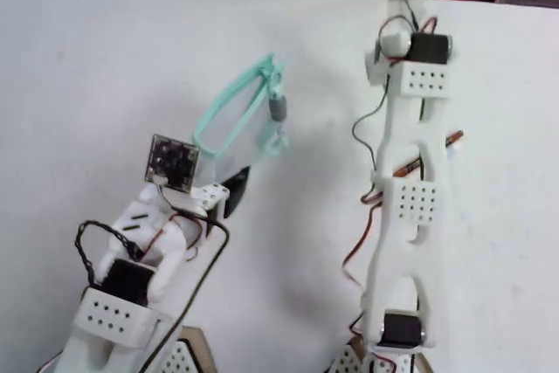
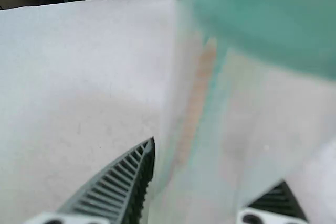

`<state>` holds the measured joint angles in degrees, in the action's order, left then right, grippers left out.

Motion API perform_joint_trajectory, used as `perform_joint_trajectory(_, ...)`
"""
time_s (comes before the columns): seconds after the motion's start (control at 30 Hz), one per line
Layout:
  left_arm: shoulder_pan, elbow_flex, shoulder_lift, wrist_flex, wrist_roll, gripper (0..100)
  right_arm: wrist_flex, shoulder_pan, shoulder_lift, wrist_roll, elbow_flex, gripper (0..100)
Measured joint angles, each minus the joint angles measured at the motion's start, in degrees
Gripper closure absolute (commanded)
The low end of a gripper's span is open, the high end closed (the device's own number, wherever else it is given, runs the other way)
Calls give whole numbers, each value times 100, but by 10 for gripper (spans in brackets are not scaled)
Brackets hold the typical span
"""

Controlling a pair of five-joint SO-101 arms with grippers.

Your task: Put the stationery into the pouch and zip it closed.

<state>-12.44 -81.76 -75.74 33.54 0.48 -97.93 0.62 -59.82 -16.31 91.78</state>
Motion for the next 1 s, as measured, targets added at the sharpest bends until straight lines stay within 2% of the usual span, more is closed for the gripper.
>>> perform_joint_trajectory(0.23, 0, 0, 0, 229, 0, 723, -62, -53, 1213, 0, -536, 981)
perform_joint_trajectory(0.4, 0, 149, 0, 765, 0, 722, -62, -105, 2479, 0, -1591, 981)
perform_joint_trajectory(0.5, 0, 202, 0, 818, 0, 722, -62, -334, 3473, 0, -2470, 981)
perform_joint_trajectory(0.73, 0, 202, 0, 818, 0, 722, -62, -1512, 6127, 0, -4167, 981)
perform_joint_trajectory(1.0, 0, 202, 0, 818, 0, 723, 176, -3578, 7947, 0, -5187, 981)
